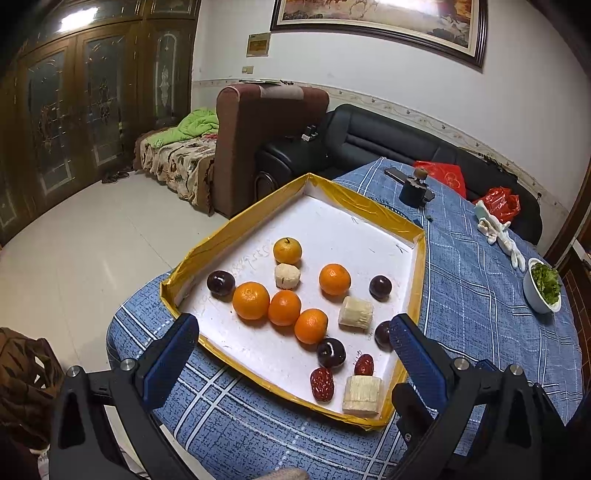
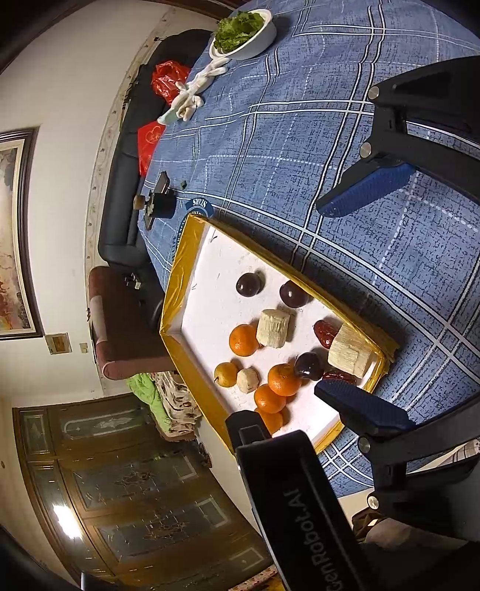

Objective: Organize fruits

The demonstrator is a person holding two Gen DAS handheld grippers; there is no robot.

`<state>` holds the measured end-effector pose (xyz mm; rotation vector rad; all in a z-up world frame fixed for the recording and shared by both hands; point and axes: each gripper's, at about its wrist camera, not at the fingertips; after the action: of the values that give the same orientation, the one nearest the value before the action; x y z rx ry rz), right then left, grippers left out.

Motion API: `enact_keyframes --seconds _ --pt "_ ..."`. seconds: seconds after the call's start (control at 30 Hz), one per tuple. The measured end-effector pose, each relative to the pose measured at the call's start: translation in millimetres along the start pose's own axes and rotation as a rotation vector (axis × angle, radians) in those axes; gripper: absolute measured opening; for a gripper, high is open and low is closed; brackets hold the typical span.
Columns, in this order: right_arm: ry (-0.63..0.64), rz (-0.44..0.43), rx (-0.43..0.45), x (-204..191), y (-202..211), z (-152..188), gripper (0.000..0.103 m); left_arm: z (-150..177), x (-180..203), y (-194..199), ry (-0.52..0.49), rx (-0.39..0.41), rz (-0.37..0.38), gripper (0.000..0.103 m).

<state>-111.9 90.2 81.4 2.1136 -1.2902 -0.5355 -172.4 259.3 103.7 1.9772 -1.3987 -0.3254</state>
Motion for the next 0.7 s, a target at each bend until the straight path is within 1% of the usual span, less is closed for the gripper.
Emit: enact_keyframes --seconds 0.3,0.7 --pt "0.000 -0.002 -0.010 -0.5 -1.6 1.2 0.093 0.7 2.5 -7.0 0.002 -0.028 0.015 0.103" --pt "0.012 -0.001 -0.020 -5.8 -2.5 1.4 0.093 2.5 2.9 -11.3 0.000 -0.035 0.020 0.103"
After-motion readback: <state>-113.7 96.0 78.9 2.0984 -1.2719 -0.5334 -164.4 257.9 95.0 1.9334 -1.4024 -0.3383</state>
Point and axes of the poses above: each gripper's, at about its wrist camera, not at the fingertips, and y roughly against the way its jaws point, x to its right, z to its underside, and after that the axes turned 4 degrees about z, right-handed
